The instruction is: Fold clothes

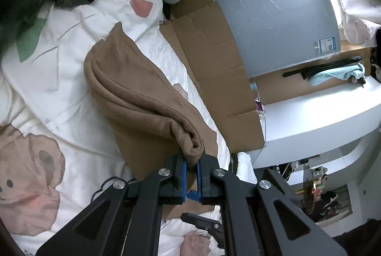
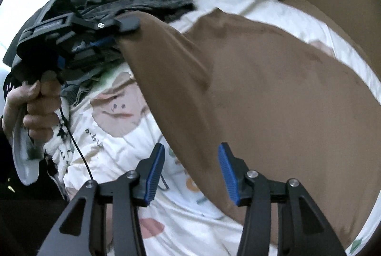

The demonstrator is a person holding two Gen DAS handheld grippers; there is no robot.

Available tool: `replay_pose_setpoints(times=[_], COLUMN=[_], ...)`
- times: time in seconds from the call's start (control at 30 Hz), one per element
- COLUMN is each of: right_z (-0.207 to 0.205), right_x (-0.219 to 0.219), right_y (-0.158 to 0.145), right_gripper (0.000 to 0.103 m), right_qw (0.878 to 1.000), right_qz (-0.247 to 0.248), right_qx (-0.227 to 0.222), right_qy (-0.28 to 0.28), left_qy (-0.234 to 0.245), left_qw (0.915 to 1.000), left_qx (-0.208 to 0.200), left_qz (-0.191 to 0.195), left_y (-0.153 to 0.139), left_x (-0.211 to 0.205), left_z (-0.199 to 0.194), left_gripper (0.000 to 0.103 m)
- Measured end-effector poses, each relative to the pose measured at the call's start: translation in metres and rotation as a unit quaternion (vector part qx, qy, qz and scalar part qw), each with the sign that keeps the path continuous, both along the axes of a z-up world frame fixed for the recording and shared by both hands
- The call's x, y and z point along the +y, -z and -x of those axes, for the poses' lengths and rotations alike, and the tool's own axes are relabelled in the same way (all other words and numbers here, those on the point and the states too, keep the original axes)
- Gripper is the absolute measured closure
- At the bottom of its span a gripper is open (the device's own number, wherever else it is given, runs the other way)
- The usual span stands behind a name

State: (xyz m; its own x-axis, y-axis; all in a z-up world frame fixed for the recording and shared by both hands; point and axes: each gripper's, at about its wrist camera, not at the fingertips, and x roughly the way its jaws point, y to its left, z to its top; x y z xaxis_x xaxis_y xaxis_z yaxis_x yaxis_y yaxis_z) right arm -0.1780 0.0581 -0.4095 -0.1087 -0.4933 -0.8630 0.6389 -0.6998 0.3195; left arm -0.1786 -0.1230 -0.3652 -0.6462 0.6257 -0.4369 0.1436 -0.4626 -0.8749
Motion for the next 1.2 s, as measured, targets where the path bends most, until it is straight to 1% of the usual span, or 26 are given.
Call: replay_pose_setpoints(times=[0.1,0.17,0.33,0.47,0.63,0.8,0.9,0.97,1.03,1.1,1.2], right_z=[-0.002,-0.003,0.000,0.004,0.006,0.012,0.017,0.020,0.021,0.024,0.026], right_x=[-0.018,-0.030,-0.057,-0.069,-0.085,-0.102,-0.108,-0.111,-0.113,-0.113,-0.111], right_y=[-0.009,-0.015,-0.021,-0.025,-0.029,-0.026,-0.025,-0.024,-0.022,-0.020,-0.021], right_gripper=[0.058,0.058,0.058,0.058,0.058,0.058,0.059,0.064,0.077,0.087,0.090], right_qw=[0.999,0.998,0.995,0.993,0.987,0.984,0.987,0.987,0.985,0.986,0.988], right_qz=[-0.005,-0.014,-0.019,-0.016,-0.032,-0.040,-0.031,-0.033,-0.044,-0.045,-0.034], right_qx=[0.034,0.067,0.095,0.118,0.158,0.169,0.154,0.157,0.164,0.160,0.148], right_qy=[-0.015,-0.017,-0.032,-0.023,-0.029,-0.038,-0.033,-0.026,-0.025,-0.021,-0.019], left_qy=[0.000,0.000,0.001,0.000,0.001,-0.005,-0.008,-0.010,-0.009,-0.009,-0.005], left_qw=[1.0000,1.0000,0.9998,0.9997,0.9996,0.9993,0.9992,0.9990,0.9991,0.9994,0.9998], left_qx=[0.001,0.002,0.005,0.007,0.010,0.011,0.011,0.010,0.007,-0.004,-0.021], left_qz=[-0.004,-0.007,-0.017,-0.023,-0.027,-0.036,-0.039,-0.042,-0.042,-0.032,0.005], left_y=[0.000,0.001,0.001,0.001,-0.001,0.000,-0.001,0.000,-0.001,-0.003,-0.019], left_x=[0.001,0.002,0.005,0.005,0.004,0.001,-0.001,-0.002,-0.002,-0.004,-0.006], left_z=[0.001,0.001,0.000,0.000,0.000,-0.003,-0.004,-0.005,-0.006,-0.007,-0.010], left_gripper=[0.098,0.098,0.098,0.098,0.098,0.098,0.098,0.098,0.098,0.098,0.097])
